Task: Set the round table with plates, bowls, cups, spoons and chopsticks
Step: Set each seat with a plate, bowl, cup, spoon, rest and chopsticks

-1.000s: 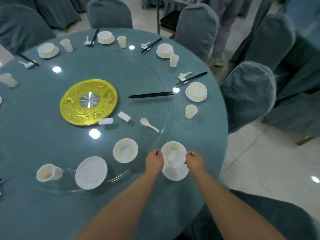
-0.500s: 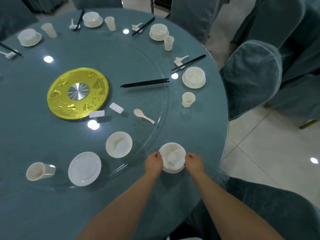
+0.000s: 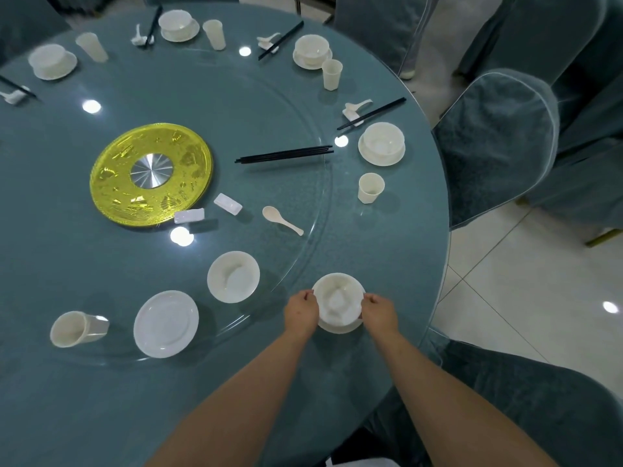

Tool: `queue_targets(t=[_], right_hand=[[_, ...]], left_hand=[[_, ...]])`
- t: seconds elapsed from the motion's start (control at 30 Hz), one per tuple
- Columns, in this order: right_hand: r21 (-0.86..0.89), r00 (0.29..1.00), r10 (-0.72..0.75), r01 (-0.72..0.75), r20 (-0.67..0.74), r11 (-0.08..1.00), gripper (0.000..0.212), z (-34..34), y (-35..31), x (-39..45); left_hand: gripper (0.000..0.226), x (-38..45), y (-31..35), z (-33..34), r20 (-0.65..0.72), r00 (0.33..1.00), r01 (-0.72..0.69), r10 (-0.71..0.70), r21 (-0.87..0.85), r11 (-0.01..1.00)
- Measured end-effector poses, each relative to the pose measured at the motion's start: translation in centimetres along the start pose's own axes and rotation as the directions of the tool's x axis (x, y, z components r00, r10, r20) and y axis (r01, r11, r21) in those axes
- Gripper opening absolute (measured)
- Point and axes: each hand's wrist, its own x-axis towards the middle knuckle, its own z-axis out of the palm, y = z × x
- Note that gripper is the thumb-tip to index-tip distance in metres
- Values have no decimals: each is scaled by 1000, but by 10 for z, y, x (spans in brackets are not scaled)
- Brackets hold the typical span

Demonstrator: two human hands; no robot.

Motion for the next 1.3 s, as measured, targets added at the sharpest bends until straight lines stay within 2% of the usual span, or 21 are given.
queue_targets(t=[0.3,0.47,0.6,0.73,0.93,1.1,1.3], right_hand=[[-2,1000,-1,1,-1,1000,33,-3,4,-5],[-22,999,-31,31,-33,999,15,-16,3,-16],[-39,997,-74,73,-24,997,27,-23,-3,-24],[28,994,-111,110,14,994,21,-27,-9,-40],[40,972,-205,202,117,979,32,-15,-36,-73],[62,929,-316,310,194,949,21,12,-66,-112],[29,876,-394,403,278,915,21,81,-109,-160]], left_hand=[[31,0,-14,2,20,1000,-24,24,17,1000],[28,-16,-23,-5,23,999,-48,48,-15,999],[25,-31,-18,-17,-18,1000,-25,25,9,1000],[23,-52,-11,-35,-46,999,-31,29,-53,998],[21,-90,1,-71,-139,987,-106,81,-177,978],[21,-107,9,-121,-201,975,-152,98,-276,949],[21,-116,-12,-205,-297,950,-201,94,-358,912]])
